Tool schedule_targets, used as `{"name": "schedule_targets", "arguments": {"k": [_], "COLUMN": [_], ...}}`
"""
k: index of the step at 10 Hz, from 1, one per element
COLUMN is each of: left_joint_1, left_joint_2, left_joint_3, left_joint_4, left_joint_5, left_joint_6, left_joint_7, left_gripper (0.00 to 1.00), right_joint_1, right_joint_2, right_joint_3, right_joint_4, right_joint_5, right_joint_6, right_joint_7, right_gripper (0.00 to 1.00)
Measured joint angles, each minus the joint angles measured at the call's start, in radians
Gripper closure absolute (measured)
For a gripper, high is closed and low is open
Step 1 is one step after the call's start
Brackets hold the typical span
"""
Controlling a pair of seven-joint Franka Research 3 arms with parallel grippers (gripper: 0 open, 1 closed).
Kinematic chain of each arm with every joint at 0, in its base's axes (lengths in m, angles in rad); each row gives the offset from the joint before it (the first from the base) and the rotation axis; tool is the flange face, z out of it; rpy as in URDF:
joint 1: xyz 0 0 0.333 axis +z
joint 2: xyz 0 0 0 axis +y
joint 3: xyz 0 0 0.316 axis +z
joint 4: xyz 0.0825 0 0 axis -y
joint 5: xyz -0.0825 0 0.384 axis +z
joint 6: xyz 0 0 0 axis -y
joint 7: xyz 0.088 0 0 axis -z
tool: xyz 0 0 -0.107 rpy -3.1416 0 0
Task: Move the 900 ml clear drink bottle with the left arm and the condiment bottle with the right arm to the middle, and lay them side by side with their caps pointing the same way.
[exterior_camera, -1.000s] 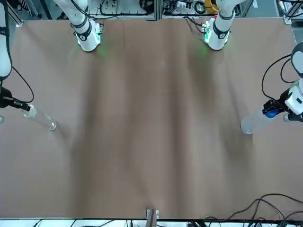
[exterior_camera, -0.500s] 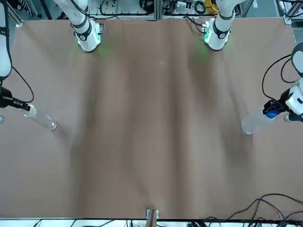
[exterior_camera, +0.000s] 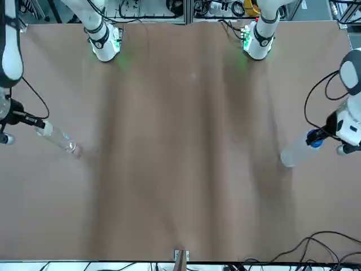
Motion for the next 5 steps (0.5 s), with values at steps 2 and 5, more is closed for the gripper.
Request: {"name": "schedule_targets", "arguments": {"k": [2,5], "left_joint_1": [-0.074,-0.190], "left_joint_2": [0.009,0.019], "left_joint_3": [-0.003,-0.006], "left_joint_4": [0.040,0.064], "left_joint_5": [0.000,0.000], "left_joint_6": [-0.100,-0.149], "left_joint_7": [-0.198,-0.463], "left_gripper": [0.28,0.28], "right_joint_1": [0.098,0.285], "right_joint_2": [-0.034,-0.036], "right_joint_3": [0.004,0.007], "right_joint_4": [0.000,-0.002], "right_joint_5": [0.017,0.021], "right_joint_6": [-0.024,-0.018], "right_joint_7": [0.193,0.521], "right_gripper": [0.67,0.67]}}
